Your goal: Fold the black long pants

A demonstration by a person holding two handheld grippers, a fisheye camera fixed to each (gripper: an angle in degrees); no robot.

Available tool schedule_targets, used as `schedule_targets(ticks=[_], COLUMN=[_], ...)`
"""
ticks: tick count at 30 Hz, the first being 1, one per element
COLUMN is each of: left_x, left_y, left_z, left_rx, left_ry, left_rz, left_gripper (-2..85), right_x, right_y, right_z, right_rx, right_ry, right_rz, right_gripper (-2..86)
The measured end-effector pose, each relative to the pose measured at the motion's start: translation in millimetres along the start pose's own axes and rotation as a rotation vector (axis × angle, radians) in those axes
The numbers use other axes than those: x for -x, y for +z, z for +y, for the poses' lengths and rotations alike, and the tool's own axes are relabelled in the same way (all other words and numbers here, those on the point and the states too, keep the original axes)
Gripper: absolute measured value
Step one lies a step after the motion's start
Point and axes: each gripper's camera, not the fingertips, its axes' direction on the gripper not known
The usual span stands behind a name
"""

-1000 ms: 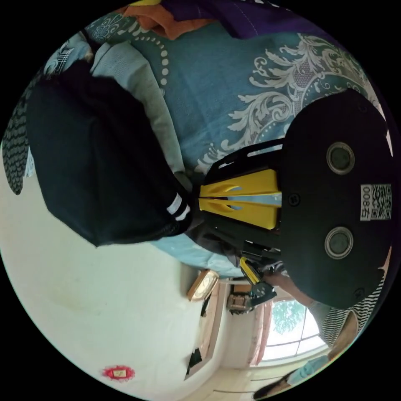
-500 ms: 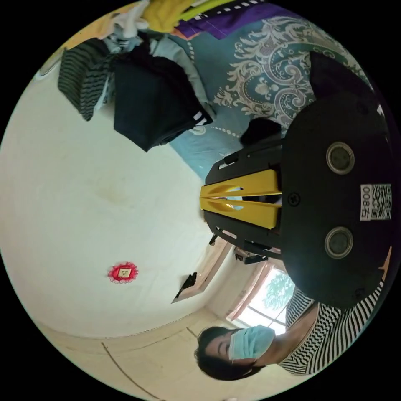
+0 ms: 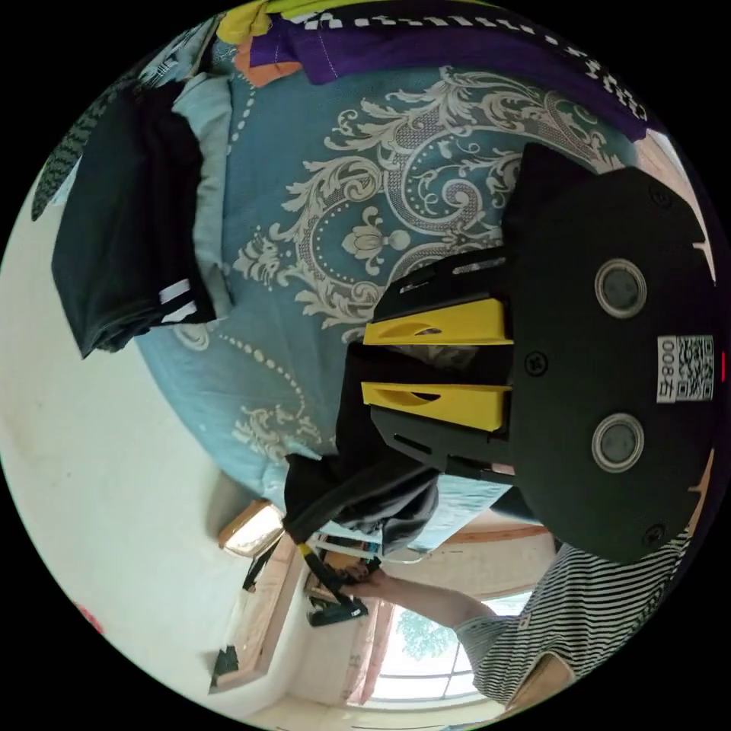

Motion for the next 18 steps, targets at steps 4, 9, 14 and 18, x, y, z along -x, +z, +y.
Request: schedule_targets(ticks=[4, 9, 14, 18], left_x=[7, 14, 27, 32], left_y=[-1, -7, -9, -11], left_z=[5, 7, 9, 12], left_rx=[0.018, 0.035, 0.03, 0.041], left_ry=[-0.003, 0.02, -0.01, -0.022], left_rz=[-0.001, -0.017, 0.002, -0.01], left_gripper=[0.4, 0.3, 0.3, 0.3], right_x=[37, 57, 115, 145], right_y=[28, -28, -54, -19], right_z=[-13, 18, 53, 48], right_rx=[0.071, -0.087, -0.065, 0.101], right_ry=[-0.074, -0.098, -0.341, -0.478], right_rz=[0.137, -0.005, 0.064, 0.172], right_gripper=[8.9, 8.3, 10.4, 9.1])
